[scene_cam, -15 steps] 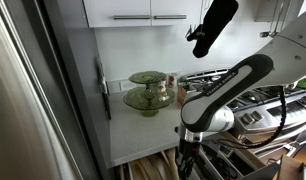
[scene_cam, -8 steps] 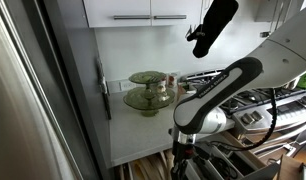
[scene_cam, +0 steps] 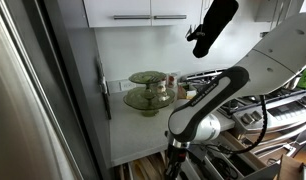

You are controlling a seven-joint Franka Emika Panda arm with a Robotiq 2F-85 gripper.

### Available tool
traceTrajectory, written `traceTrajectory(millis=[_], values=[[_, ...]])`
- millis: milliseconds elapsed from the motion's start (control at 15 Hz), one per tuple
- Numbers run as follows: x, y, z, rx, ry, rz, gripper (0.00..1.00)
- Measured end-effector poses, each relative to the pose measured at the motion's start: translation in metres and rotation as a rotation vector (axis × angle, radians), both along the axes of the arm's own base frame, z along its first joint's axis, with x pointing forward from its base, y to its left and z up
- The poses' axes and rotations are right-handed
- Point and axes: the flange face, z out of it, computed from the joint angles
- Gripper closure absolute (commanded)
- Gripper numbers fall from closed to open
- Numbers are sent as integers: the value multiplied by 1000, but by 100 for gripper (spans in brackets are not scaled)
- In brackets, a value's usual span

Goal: Put the wooden cooking sticks in the open drawer

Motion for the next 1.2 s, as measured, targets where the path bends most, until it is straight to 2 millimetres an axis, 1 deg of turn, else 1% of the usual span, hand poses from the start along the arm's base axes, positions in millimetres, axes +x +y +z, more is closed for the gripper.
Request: traceTrajectory(millis=[67,133,267,333,467,667,933,1200], values=[[2,-1,1,-5,-18,-10,68],[5,-2,4,-11,-39,-22,60],[8,-6,15,-23,-79,-45,46],[8,-9,23,-35,-99,-58,38],[3,-16,40,-59,-129,-67,22],[-14,-30,66,-114,-165,-60,1],[-39,-51,102,-198,-195,-81,0],[-58,-63,147,-223,-184,-120,1]])
